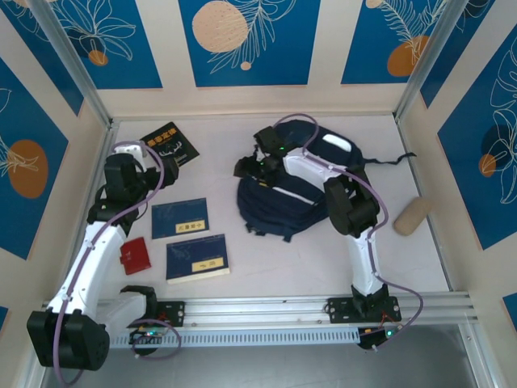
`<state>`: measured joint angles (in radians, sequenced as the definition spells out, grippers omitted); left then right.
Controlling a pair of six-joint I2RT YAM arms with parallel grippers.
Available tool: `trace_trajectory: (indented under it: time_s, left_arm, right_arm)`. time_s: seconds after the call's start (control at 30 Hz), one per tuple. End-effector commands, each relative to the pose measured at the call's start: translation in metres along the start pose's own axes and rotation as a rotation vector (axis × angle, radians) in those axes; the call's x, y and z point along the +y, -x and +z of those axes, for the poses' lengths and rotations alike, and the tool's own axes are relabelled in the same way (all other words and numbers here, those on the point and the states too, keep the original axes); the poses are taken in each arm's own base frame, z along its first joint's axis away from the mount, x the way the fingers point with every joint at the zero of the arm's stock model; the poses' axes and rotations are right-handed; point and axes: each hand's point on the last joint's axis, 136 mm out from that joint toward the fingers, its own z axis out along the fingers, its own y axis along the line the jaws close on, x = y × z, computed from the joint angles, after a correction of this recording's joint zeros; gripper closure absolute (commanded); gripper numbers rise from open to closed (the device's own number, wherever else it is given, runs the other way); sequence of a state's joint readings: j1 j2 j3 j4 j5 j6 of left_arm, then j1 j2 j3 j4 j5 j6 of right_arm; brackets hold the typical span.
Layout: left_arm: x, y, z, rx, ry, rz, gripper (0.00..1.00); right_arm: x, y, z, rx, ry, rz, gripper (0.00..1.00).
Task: Pack the student bag
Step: Move the student bag to the center of the table.
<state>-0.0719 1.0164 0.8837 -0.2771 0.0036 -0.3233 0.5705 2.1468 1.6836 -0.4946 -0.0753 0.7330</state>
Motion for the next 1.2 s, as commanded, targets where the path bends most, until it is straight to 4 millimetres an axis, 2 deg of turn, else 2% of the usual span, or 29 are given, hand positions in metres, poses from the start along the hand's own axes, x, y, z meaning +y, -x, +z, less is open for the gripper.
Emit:
trace_trajectory:
  time_s: [0.0, 0.07, 0.13, 0.2, 0.33, 0.43, 0.5, 0.63, 0.77, 0.87, 0.97, 1.17]
  left_arm:
    - [-0.008, -0.001, -0.002, 0.045, -0.047, 0.001, 0.0]
    - [-0.015, -0.004, 0.0, 0.065, -0.09, 0.011, 0.0]
    - [-0.024, -0.009, 0.004, 0.099, -0.141, 0.013, 0.0]
    - [-0.035, -0.015, 0.008, 0.146, -0.201, 0.007, 0.0]
    - [-0.06, -0.026, 0.018, 0.244, -0.291, 0.0, 0.03]
    - [-0.08, -0.038, 0.027, 0.305, -0.336, 0.005, 0.07]
    - [-0.096, -0.048, 0.032, 0.343, -0.366, 0.011, 0.09]
    - [-0.128, -0.066, 0.043, 0.4, -0.414, 0.042, 0.13]
    - [-0.152, -0.083, 0.052, 0.443, -0.439, 0.065, 0.14]
    - [-0.165, -0.093, 0.055, 0.473, -0.452, 0.077, 0.15]
    - [-0.176, -0.101, 0.057, 0.497, -0.47, 0.089, 0.15]
    - [-0.195, -0.12, 0.058, 0.548, -0.489, 0.159, 0.18]
  right_arm:
    - [0.005, -0.004, -0.024, 0.048, 0.01, 0.03, 0.15]
    - [0.001, 0.004, -0.051, -0.012, -0.006, 0.013, 0.15]
    - [-0.014, 0.01, -0.079, -0.073, -0.041, 0.02, 0.15]
    - [-0.039, 0.007, -0.101, -0.119, -0.09, 0.048, 0.15]
    - [-0.107, -0.004, -0.139, -0.195, -0.205, 0.165, 0.15]
    - [-0.157, -0.017, -0.153, -0.216, -0.276, 0.26, 0.15]
    - [-0.182, -0.024, -0.157, -0.214, -0.311, 0.311, 0.15]
    - [-0.213, -0.03, -0.153, -0.203, -0.351, 0.373, 0.16]
    - [-0.225, -0.028, -0.137, -0.166, -0.361, 0.403, 0.16]
    - [-0.217, -0.019, -0.118, -0.137, -0.301, 0.391, 0.17]
    - [-0.201, -0.005, -0.097, -0.095, -0.224, 0.366, 0.19]
    - [-0.152, 0.027, -0.059, -0.052, -0.089, 0.246, 0.22]
